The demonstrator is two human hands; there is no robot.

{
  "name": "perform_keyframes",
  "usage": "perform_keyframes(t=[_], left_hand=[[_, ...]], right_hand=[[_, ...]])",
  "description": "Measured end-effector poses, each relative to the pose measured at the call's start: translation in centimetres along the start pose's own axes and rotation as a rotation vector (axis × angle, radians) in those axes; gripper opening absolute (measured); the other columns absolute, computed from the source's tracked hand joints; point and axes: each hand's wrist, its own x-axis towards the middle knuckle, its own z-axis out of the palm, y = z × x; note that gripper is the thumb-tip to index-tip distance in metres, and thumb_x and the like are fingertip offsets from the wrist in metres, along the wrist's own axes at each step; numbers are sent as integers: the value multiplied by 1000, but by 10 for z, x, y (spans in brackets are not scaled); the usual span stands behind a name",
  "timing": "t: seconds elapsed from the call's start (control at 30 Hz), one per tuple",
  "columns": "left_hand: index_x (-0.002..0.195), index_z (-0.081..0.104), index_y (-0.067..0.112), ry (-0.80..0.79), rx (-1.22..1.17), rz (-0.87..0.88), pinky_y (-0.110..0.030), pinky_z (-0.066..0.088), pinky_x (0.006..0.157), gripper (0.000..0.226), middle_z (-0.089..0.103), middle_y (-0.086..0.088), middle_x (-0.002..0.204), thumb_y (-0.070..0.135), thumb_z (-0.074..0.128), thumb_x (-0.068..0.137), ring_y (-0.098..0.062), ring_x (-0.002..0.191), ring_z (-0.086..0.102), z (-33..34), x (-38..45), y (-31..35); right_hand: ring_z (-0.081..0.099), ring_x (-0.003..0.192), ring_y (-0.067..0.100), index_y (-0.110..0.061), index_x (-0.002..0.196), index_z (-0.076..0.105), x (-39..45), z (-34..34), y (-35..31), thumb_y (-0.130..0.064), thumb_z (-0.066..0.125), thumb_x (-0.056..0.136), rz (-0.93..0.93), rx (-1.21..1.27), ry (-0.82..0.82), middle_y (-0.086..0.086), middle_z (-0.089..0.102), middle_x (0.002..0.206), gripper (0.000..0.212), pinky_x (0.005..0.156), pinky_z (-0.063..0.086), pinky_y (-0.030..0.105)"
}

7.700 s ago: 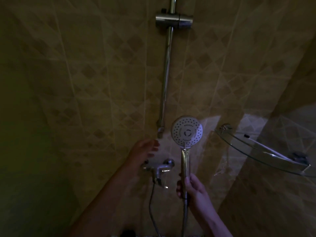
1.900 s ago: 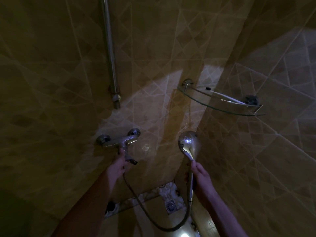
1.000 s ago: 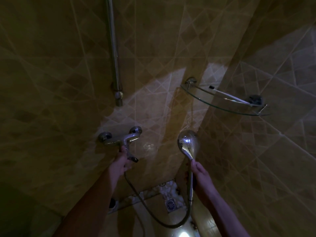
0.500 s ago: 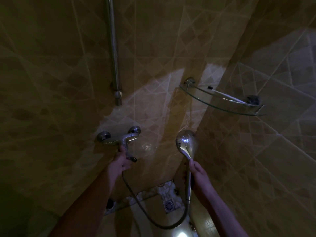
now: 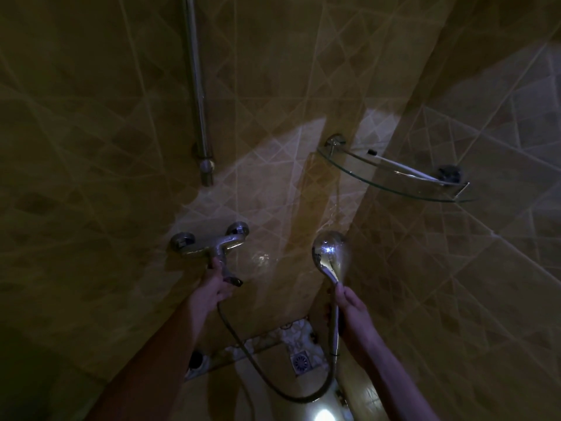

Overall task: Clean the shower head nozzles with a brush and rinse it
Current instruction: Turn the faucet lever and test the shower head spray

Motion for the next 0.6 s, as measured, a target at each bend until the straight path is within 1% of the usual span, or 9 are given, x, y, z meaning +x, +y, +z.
perform_keyframes(t=[0.03, 0.07, 0.17, 0.27, 0.33, 0.4, 0.5, 0.6], left_hand=[[142, 36, 14, -1, -7, 3, -50, 50, 88, 62, 51, -18, 140, 56, 26, 97, -36, 120, 56, 0, 0, 0], [142, 36, 14, -5, -13, 4, -52, 51, 92, 63, 51, -18, 140, 56, 27, 97, -36, 119, 57, 0, 0, 0], [144, 34, 14, -15, -17, 3, -56, 49, 96, 62, 51, -20, 140, 55, 27, 97, -38, 119, 56, -1, 1, 0], [145, 33, 14, -19, -24, 2, -55, 48, 97, 62, 50, -21, 141, 55, 27, 98, -38, 120, 56, 0, 0, 0], [145, 33, 15, -24, -29, 1, -54, 47, 98, 62, 50, -22, 140, 54, 27, 98, -38, 121, 55, 0, 0, -1], [145, 33, 15, -22, -28, 4, -52, 48, 97, 62, 50, -22, 140, 54, 27, 98, -39, 121, 55, 1, 0, -1], [144, 35, 13, -1, -16, 12, -47, 49, 86, 63, 52, -23, 138, 55, 25, 98, -40, 122, 54, 2, -2, -1], [145, 33, 12, -3, -16, 14, -49, 48, 87, 63, 49, -25, 140, 54, 26, 98, -43, 124, 51, 2, -2, -1]], right_hand=[[63, 78, 24, -17, 92, 67, -1, 1, -1, -63, 62, 79, 7, -1, -5, 9, 67, 86, 48, 76, 53, 47], [62, 80, 26, -15, 94, 66, -2, 2, -2, -60, 60, 82, 12, 2, -6, 11, 67, 89, 47, 78, 53, 47], [59, 79, 27, -10, 94, 64, -4, 5, -9, -52, 58, 85, 20, 20, 18, 13, 63, 87, 44, 76, 49, 42], [58, 81, 28, -10, 93, 64, -6, 8, -13, -49, 56, 88, 23, 24, 18, 14, 62, 87, 40, 78, 48, 44], [58, 81, 27, -13, 89, 66, -7, 10, -15, -48, 57, 88, 16, 38, 20, 13, 63, 86, 36, 80, 48, 45], [60, 79, 26, -14, 87, 67, -6, 12, -17, -48, 58, 86, 11, 34, 18, 11, 65, 84, 35, 80, 49, 45], [60, 73, 22, -13, 87, 66, -5, 14, -19, -50, 59, 81, -4, 23, 17, 8, 64, 80, 38, 75, 49, 40], [57, 73, 24, -12, 88, 65, -5, 18, -18, -49, 58, 82, -6, 42, 1, 11, 61, 80, 39, 71, 47, 38]])
